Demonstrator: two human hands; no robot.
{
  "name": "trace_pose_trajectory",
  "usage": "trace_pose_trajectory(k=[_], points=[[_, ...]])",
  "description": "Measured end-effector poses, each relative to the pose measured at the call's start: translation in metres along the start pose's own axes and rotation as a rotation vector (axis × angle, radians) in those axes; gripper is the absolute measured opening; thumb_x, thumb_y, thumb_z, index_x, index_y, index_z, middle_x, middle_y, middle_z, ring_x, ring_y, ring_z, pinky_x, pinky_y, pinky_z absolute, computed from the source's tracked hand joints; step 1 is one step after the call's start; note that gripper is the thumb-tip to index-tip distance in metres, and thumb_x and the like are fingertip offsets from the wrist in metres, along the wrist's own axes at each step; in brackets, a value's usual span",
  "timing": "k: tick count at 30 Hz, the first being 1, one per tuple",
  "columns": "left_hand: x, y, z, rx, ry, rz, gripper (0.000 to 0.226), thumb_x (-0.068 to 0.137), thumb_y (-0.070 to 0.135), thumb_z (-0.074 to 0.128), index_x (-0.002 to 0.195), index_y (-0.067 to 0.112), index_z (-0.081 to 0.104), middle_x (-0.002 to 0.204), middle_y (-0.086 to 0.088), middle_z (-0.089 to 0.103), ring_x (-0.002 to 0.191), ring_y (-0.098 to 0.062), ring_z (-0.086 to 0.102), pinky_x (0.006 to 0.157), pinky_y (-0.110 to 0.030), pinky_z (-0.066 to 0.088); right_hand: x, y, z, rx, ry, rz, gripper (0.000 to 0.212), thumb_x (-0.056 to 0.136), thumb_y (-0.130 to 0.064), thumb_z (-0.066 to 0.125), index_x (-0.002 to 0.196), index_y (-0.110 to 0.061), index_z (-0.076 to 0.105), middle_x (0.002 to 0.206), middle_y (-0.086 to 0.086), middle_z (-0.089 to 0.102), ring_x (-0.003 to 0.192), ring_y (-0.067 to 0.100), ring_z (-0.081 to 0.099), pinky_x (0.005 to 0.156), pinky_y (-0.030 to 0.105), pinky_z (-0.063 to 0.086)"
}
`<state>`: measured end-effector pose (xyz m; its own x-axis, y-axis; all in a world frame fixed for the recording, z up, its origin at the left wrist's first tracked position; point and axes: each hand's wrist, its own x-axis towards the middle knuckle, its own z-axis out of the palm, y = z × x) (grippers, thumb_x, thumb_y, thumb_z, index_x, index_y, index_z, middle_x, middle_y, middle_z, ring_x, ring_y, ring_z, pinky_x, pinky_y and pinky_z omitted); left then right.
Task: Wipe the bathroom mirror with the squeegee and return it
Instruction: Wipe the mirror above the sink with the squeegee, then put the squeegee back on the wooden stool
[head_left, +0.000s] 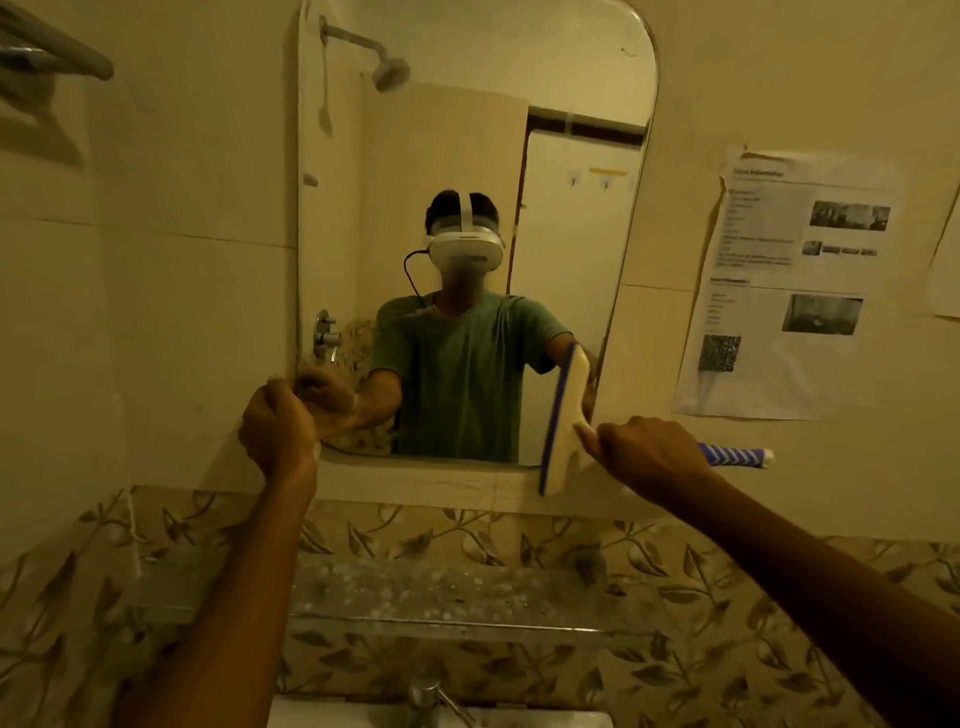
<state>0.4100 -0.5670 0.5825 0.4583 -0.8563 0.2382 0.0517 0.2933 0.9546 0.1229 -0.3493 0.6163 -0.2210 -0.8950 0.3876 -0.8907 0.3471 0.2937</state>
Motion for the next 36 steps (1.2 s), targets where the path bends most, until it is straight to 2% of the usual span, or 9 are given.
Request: trace_pose_trajectory(k=[5, 8, 11, 15, 23, 26, 29, 33, 36], points=[[-0.028, -0.009, 0.001, -0.033, 0.009, -0.104, 0.040, 0.096, 0.033, 0.039, 0.114, 0.005, 0.062, 0.112, -0.016, 0.065, 0.096, -0.035, 0.063, 0.083, -0.042, 0.052, -0.010, 0.029, 0.005, -0.032, 0.074, 0.062, 0.056, 0.097, -0.060, 0.015, 0.065, -0.023, 0.041, 0.059, -0.004, 0.049, 0.049, 0.011, 0.047, 0.050, 0.025, 0.036], [-0.053, -0.020, 0.005, -0.183, -0.083, -0.288, 0.040, 0.095, 0.035, 0.044, 0.123, 0.007, 0.054, 0.111, -0.013, 0.063, 0.076, -0.029, 0.066, 0.060, -0.041, 0.059, -0.013, 0.029, 0.010, 0.003, 0.094, 0.070, 0.057, 0.099, -0.058, 0.016, 0.065, -0.022, 0.044, 0.058, -0.004, 0.048, 0.048, 0.011, 0.045, 0.047, 0.025, 0.030], [-0.072, -0.031, 0.012, -0.291, -0.177, -0.425, 0.044, 0.095, 0.032, 0.047, 0.125, 0.001, 0.051, 0.110, -0.024, 0.064, 0.070, -0.026, 0.065, 0.052, -0.033, 0.054, -0.018, 0.028, 0.018, 0.053, 0.126, 0.094, 0.056, 0.099, -0.057, 0.015, 0.071, -0.021, 0.048, 0.058, -0.004, 0.049, 0.048, 0.011, 0.045, 0.046, 0.024, 0.028], [-0.095, -0.029, 0.021, -0.397, -0.284, -0.527, 0.041, 0.097, 0.031, 0.045, 0.115, -0.002, 0.059, 0.104, -0.021, 0.066, 0.066, -0.021, 0.062, 0.056, -0.032, 0.052, -0.025, 0.024, 0.024, 0.078, 0.196, 0.132, 0.051, 0.100, -0.055, 0.017, 0.073, -0.022, 0.046, 0.056, -0.005, 0.044, 0.046, 0.011, 0.039, 0.045, 0.025, 0.023], [-0.159, -0.015, 0.041, -0.272, -0.442, -0.548, 0.030, 0.096, 0.034, 0.048, 0.075, 0.014, 0.054, 0.076, -0.005, 0.058, 0.064, -0.019, 0.055, 0.058, -0.032, 0.045, -0.055, 0.012, 0.054, 0.122, 0.198, 0.192, 0.049, 0.098, -0.058, 0.016, 0.077, -0.022, 0.042, 0.054, -0.007, 0.040, 0.043, 0.010, 0.036, 0.044, 0.026, 0.025], [-0.183, -0.013, 0.047, -0.193, -0.483, -0.456, 0.029, 0.095, 0.036, 0.048, 0.086, 0.010, 0.058, 0.078, -0.006, 0.059, 0.064, -0.020, 0.054, 0.057, -0.030, 0.042, -0.066, 0.013, 0.057, 0.198, 0.225, 0.215, 0.051, 0.094, -0.059, 0.013, 0.076, -0.022, 0.042, 0.052, -0.008, 0.040, 0.042, 0.009, 0.038, 0.044, 0.025, 0.029], [-0.205, -0.011, 0.048, -0.040, -0.494, -0.260, 0.027, 0.094, 0.037, 0.050, 0.103, 0.013, 0.059, 0.101, -0.008, 0.066, 0.093, -0.029, 0.062, 0.081, -0.041, 0.051, -0.073, 0.015, 0.056, 0.357, 0.274, 0.268, 0.051, 0.098, -0.057, 0.019, 0.070, -0.022, 0.044, 0.052, -0.008, 0.043, 0.044, 0.009, 0.041, 0.045, 0.023, 0.028], [-0.230, 0.004, 0.043, 0.124, -0.535, 0.026, 0.025, 0.096, 0.038, 0.049, 0.111, 0.022, 0.061, 0.105, 0.000, 0.062, 0.095, -0.017, 0.056, 0.081, -0.033, 0.045, -0.080, 0.017, 0.055, 0.721, 0.307, 0.374, 0.051, 0.102, -0.051, 0.029, 0.064, -0.022, 0.047, 0.055, -0.004, 0.052, 0.049, 0.011, 0.050, 0.047, 0.023, 0.030], [-0.244, 0.008, 0.039, 0.223, -0.553, 0.155, 0.029, 0.096, 0.040, 0.048, 0.116, 0.023, 0.061, 0.117, -0.002, 0.064, 0.105, -0.021, 0.058, 0.090, -0.038, 0.048, -0.089, 0.020, 0.058, 0.909, 0.310, 0.451, 0.055, 0.102, -0.051, 0.031, 0.066, -0.016, 0.055, 0.060, 0.002, 0.058, 0.055, 0.016, 0.055, 0.049, 0.027, 0.032]])
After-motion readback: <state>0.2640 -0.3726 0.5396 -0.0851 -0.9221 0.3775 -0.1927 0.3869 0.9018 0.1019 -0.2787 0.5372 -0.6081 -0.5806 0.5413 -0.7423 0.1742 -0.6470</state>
